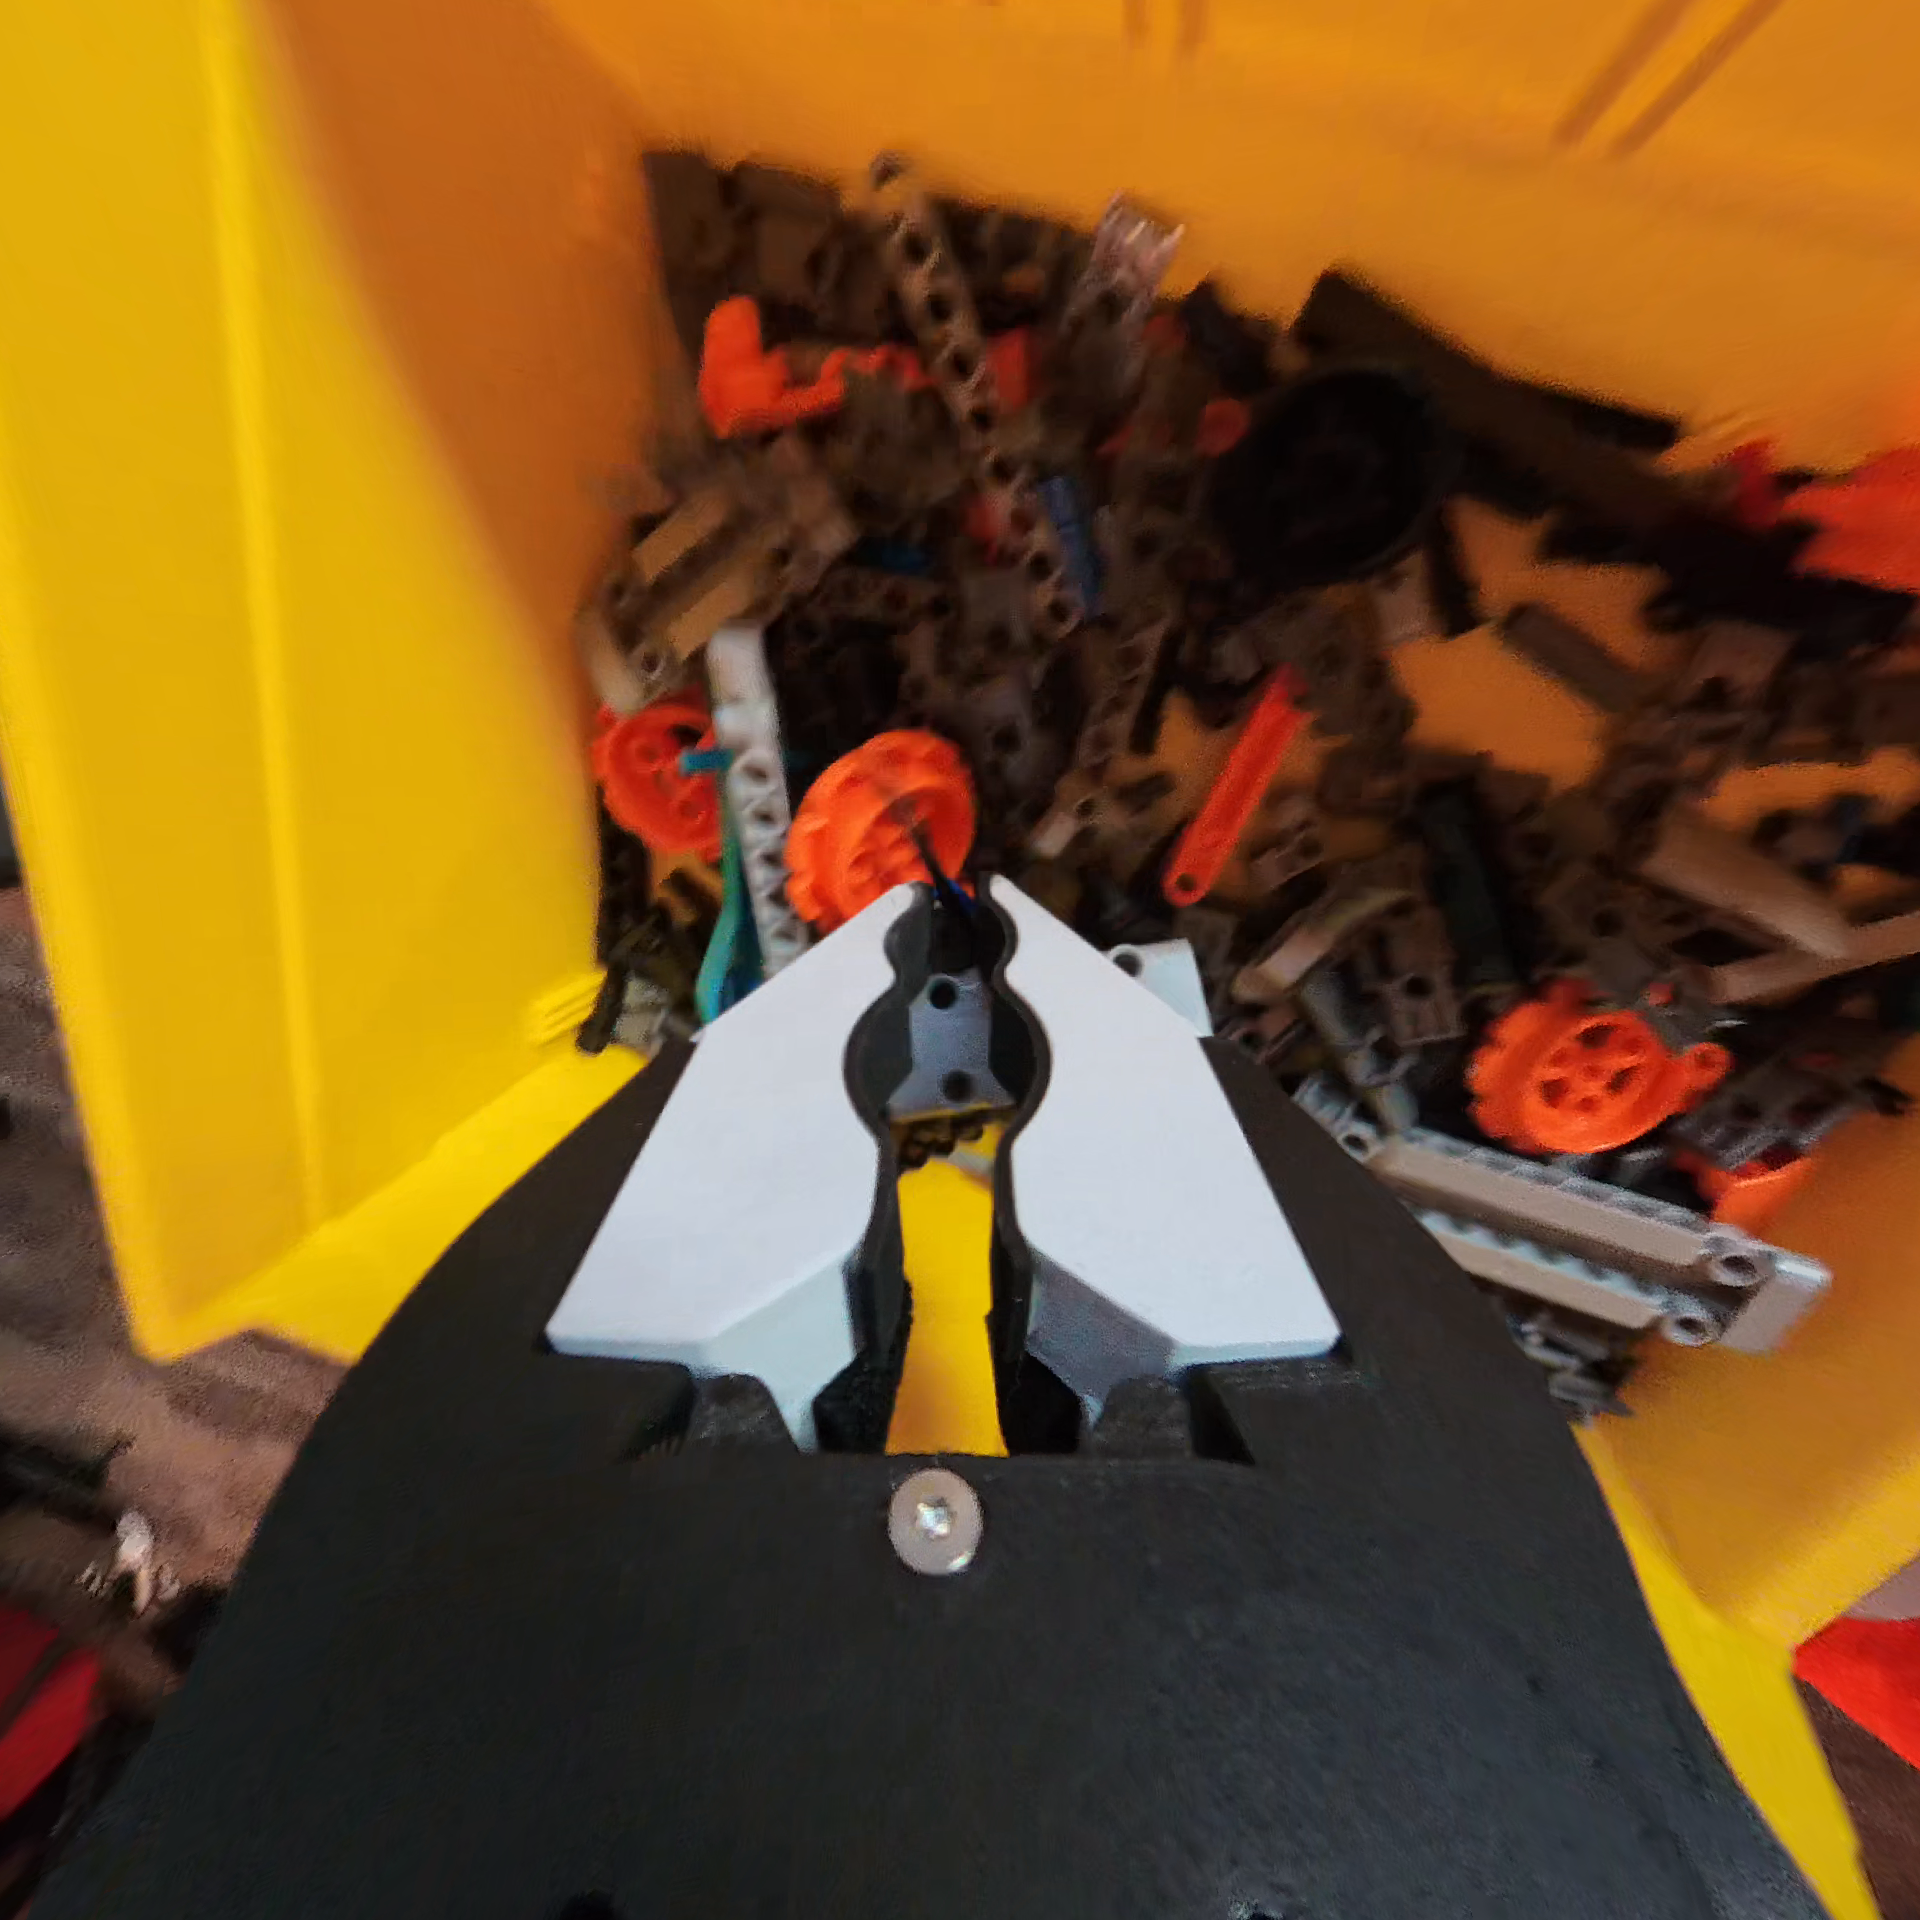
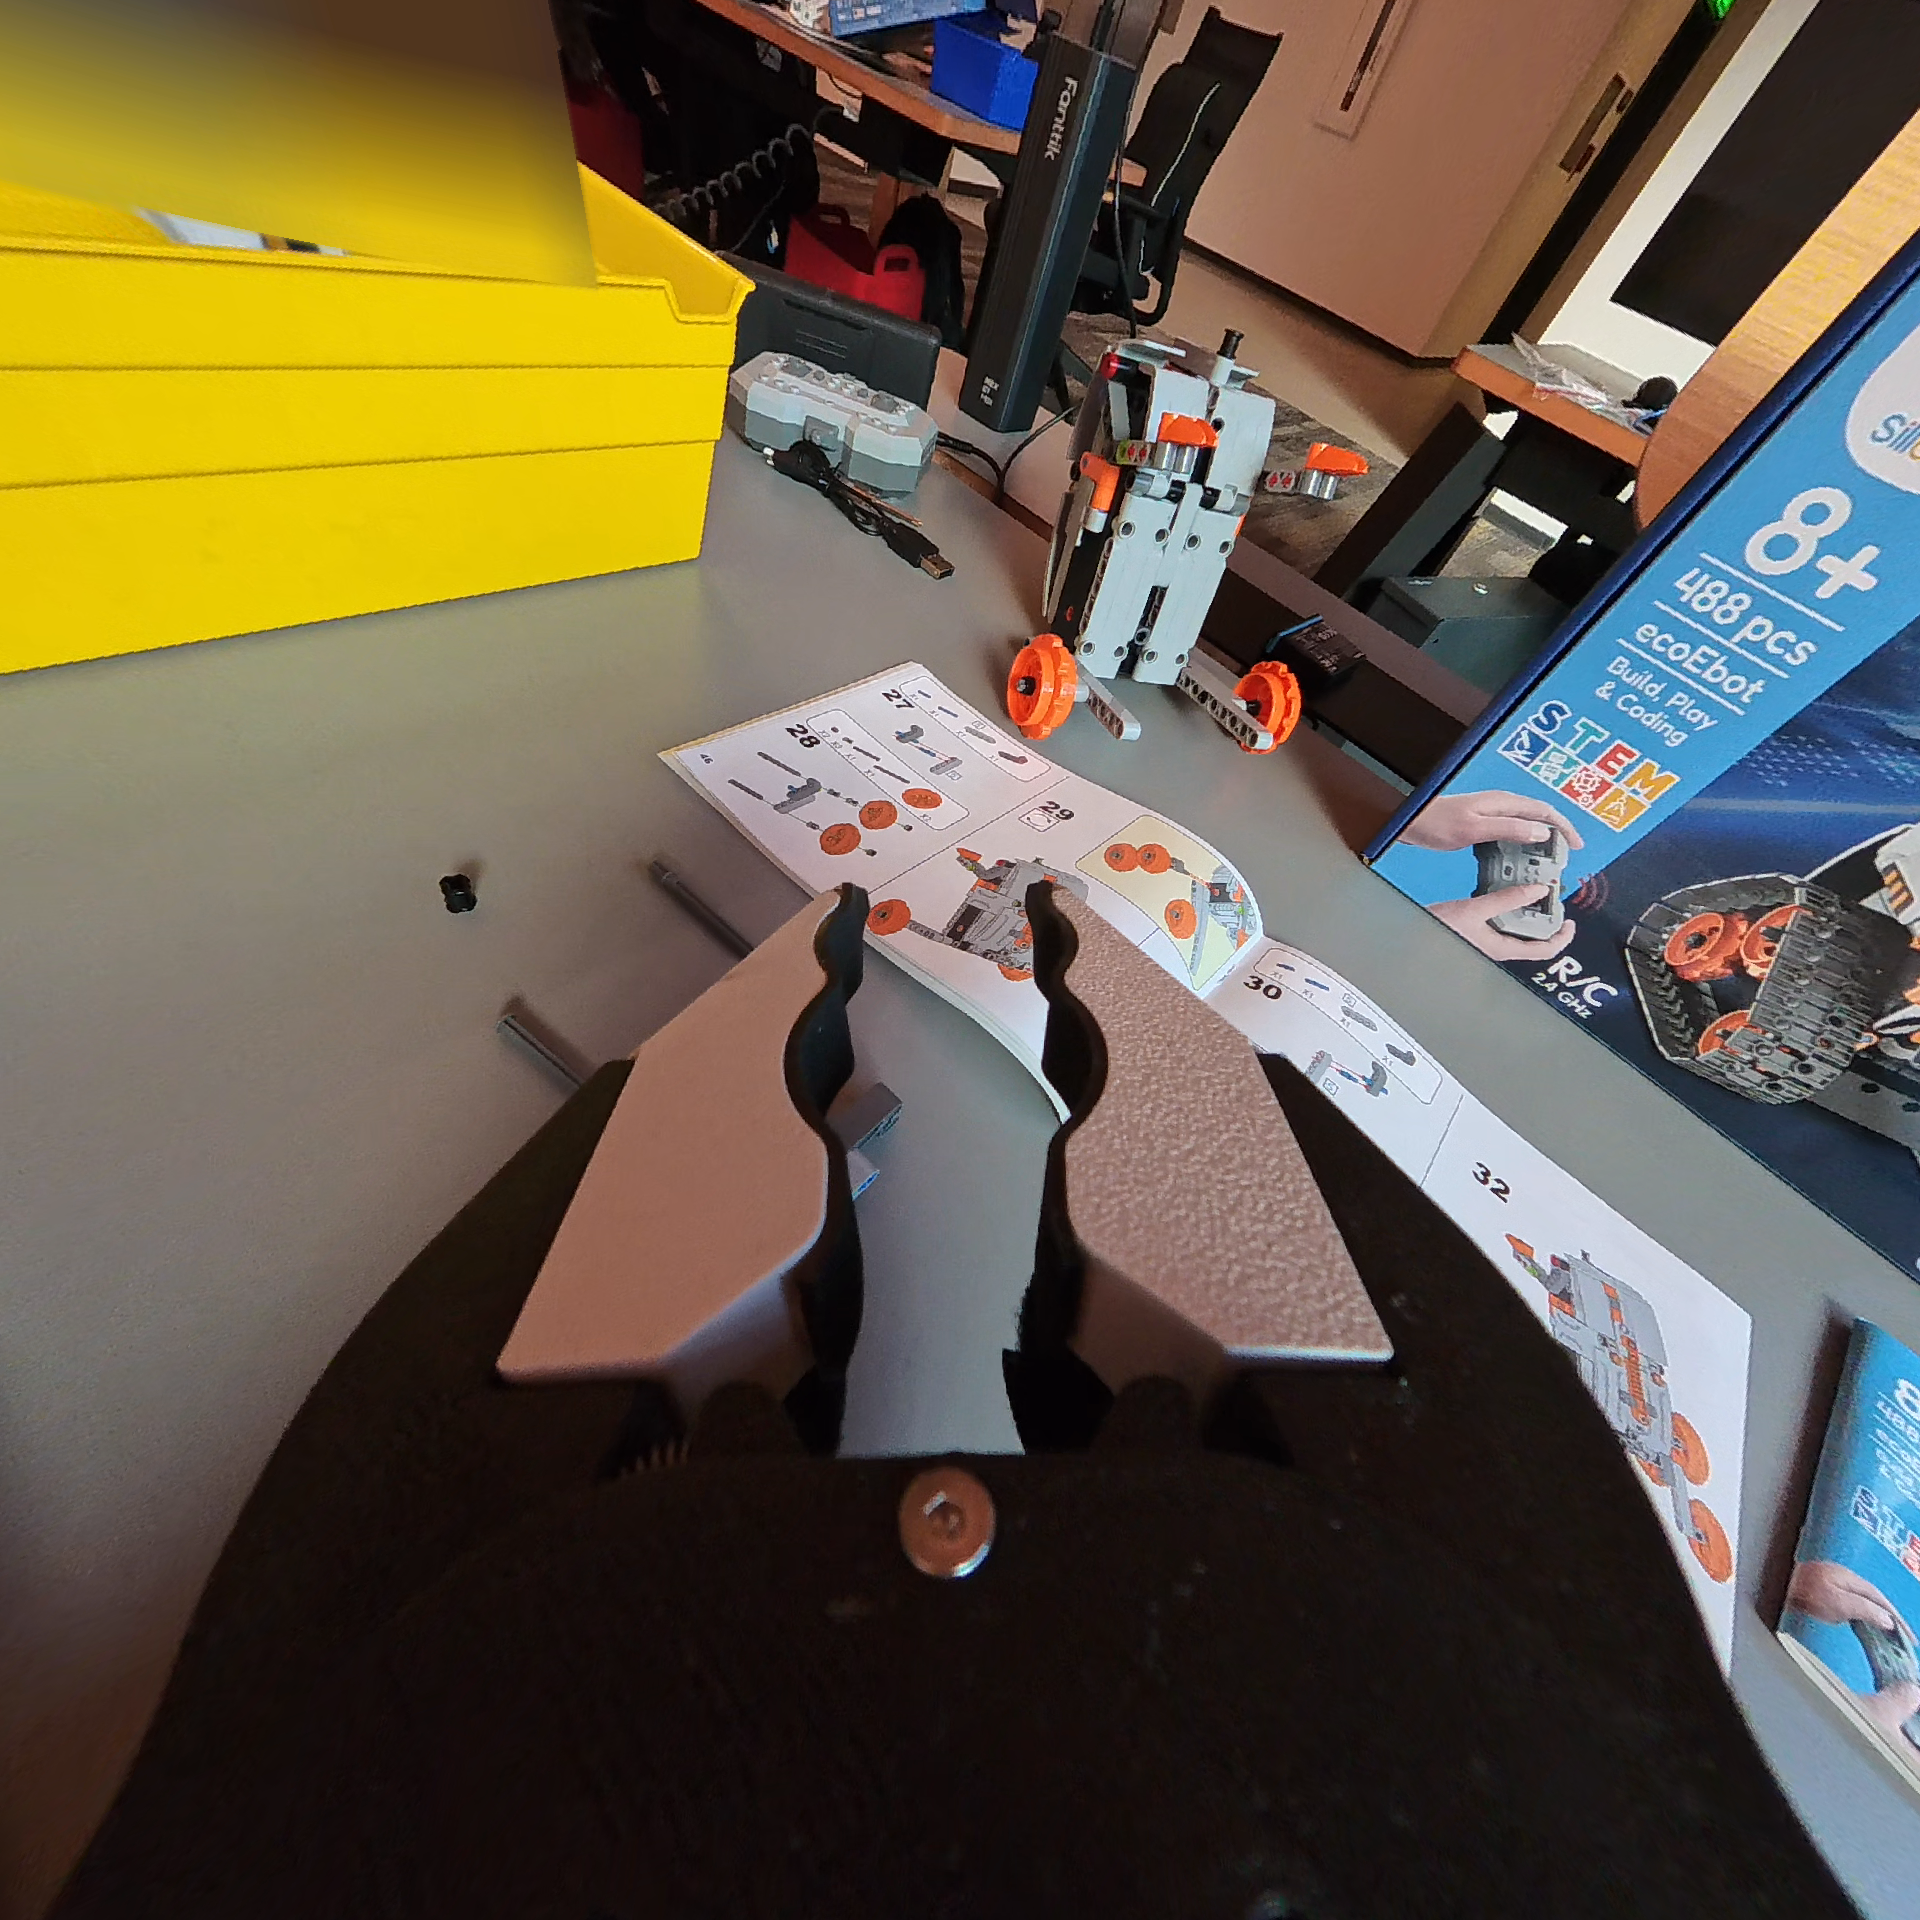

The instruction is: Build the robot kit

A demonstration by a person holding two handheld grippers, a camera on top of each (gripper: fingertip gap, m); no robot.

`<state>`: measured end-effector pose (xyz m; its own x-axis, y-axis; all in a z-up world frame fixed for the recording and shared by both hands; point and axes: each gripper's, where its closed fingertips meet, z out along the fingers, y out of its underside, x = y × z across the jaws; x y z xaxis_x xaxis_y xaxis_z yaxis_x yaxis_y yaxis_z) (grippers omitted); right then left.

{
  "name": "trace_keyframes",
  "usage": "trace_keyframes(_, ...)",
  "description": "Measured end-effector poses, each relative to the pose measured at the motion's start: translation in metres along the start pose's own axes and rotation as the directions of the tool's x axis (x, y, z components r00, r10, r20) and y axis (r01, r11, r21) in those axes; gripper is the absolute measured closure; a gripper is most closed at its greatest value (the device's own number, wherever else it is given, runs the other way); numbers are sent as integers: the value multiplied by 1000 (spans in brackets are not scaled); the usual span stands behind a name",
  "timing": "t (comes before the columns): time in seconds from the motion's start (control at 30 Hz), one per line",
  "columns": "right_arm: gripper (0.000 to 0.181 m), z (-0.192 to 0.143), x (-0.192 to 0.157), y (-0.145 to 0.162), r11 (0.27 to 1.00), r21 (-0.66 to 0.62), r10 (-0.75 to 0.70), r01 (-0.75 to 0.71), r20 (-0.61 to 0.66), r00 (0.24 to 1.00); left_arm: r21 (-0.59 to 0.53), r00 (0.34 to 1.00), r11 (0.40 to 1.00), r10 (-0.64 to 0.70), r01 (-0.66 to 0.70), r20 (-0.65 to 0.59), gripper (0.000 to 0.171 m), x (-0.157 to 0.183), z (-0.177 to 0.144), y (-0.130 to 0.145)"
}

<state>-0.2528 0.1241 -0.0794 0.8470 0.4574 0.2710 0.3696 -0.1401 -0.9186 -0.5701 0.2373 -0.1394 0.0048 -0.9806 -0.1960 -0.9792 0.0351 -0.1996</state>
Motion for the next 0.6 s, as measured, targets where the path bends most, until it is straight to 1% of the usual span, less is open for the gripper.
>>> trace_keyframes(0.07,150,0,0,0,1000,-2,-1,1,1,1000,-52,999,998,-18,20,38,170,-12,-3,17)
trace_keyframes(0.1,150,0,-1,0,1000,-4,-3,3,1,1000,-51,998,998,-42,44,49,165,-16,-4,21)
trace_keyframes(0.13,150,1,-1,1,1000,-5,-5,5,1,1000,-12,997,998,-69,69,15,153,-12,-7,18)
trace_keyframes(0.17,150,1,-1,1,1000,-6,-7,7,1,1000,26,994,995,-98,99,-49,144,-3,-11,13)
trace_keyframes(0.2,150,1,-1,1,1000,-8,-7,7,2,1000,66,987,989,-122,129,-107,132,6,-16,6)
trace_keyframes(0.27,150,2,-1,2,1000,-14,-5,5,2,1000,144,964,979,-109,147,-241,103,35,-26,-11)
trace_keyframes(0.3,150,2,-1,3,1000,-15,-5,5,2,1000,151,958,979,-93,138,-270,90,47,-28,-14)
trace_keyframes(0.33,150,2,-1,3,1000,-15,-4,4,3,1000,144,961,984,-67,109,-267,75,57,-26,-14)
trace_keyframes(0.37,150,2,-1,3,1000,-15,-1,1,4,1000,126,972,990,-30,61,-233,66,63,-21,-11)
trace_keyframes(0.43,150,2,-1,3,1000,-15,3,-3,6,1000,58,990,997,54,-47,-133,57,68,-11,-1)
trace_keyframes(0.5,150,3,-2,4,1000,-18,5,-4,8,1000,22,991,994,112,-111,-73,58,71,-7,3)
trace_keyframes(0.6,150,3,-2,4,1000,-16,2,-2,8,1000,8,992,993,120,-120,-33,87,65,-5,5)
